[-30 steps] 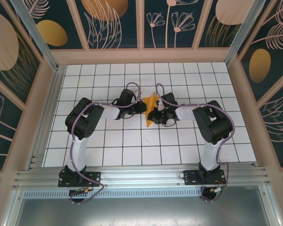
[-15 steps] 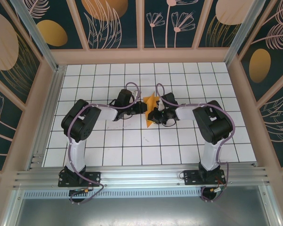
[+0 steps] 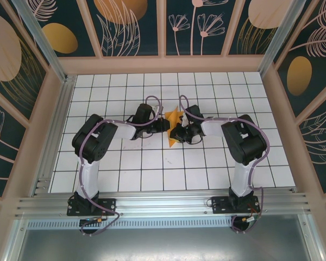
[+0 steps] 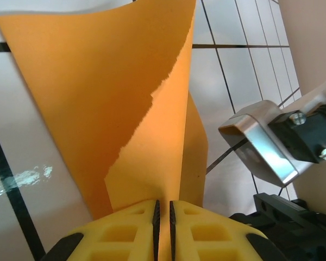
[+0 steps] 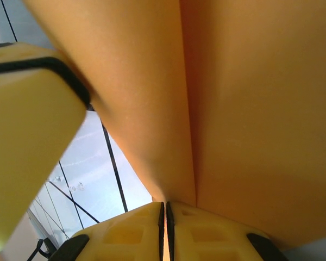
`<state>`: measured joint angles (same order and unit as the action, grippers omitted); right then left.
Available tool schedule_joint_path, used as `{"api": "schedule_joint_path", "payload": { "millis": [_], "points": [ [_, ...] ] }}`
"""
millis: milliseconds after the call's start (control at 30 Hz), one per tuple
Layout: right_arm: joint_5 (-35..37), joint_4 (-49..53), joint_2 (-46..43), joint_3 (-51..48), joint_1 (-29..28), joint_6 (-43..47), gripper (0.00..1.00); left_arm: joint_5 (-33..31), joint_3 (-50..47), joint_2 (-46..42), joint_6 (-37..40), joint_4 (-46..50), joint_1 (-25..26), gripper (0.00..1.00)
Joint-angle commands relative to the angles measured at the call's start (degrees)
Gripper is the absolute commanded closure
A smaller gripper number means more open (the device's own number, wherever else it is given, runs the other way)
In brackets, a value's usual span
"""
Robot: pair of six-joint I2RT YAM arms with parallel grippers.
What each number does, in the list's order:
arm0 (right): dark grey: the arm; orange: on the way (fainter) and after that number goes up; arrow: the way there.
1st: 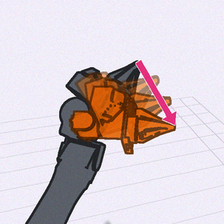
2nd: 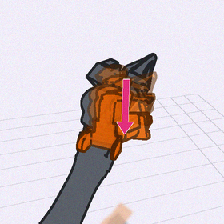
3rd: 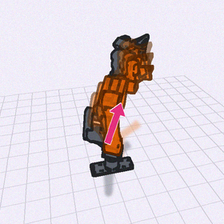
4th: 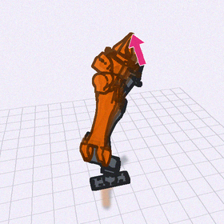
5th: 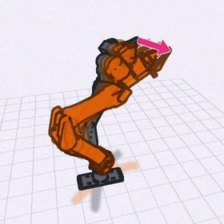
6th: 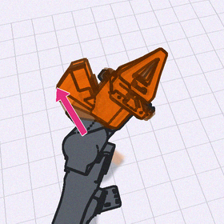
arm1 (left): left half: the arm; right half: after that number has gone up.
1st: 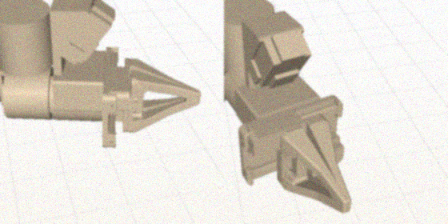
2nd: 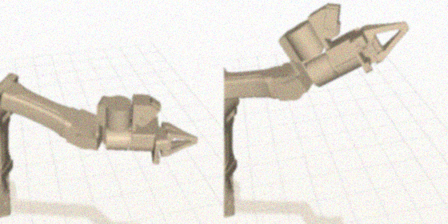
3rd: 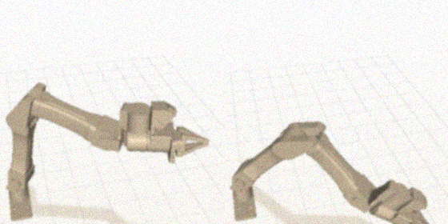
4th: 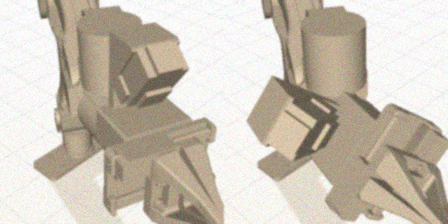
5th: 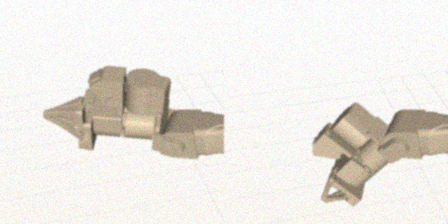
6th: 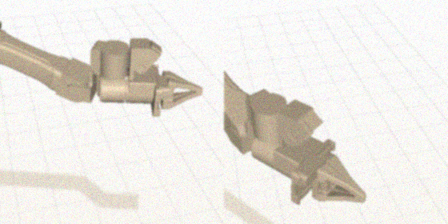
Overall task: Fold a paper plane with a square sheet of paper (pick it up from the middle)
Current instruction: Fourth fold the wing at the center of the table.
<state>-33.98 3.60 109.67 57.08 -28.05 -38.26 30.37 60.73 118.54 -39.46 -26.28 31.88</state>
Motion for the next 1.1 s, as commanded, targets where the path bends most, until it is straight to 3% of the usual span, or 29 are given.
{"api": "schedule_joint_path", "payload": {
  "millis": [0, 533, 767, 933, 1067],
  "points": [
    [5.1, 8.0, 4.1, -0.9, 0.6, 0.6, 0.84, 1.5, 1.8, 1.5, 0.9, 2.2, 0.2, 0.84],
    [4.9, 7.8, 3.8, -0.8, 0.5, 0.7, 0.84, -4.1, 5.7, 4.6, 2.5, 11.6, 0.4, 0.87],
    [1.2, -1.7, -3.8, -2.1, 0.9, 0.2, 0.81, -8.2, 5.8, 5.3, 4.1, 17.9, 0.5, 0.91],
    [6.2, -4.2, -10.4, -2.5, 3.8, -0.8, 0.82, -10.5, 6.5, 6.0, 4.3, 21.3, 0.6, 0.94],
    [9.6, -2.5, -9.6, -0.2, 5.2, 0.4, 0.84, -12.0, 7.0, 6.5, 4.7, 23.9, 0.7, 0.96]
  ]
}}
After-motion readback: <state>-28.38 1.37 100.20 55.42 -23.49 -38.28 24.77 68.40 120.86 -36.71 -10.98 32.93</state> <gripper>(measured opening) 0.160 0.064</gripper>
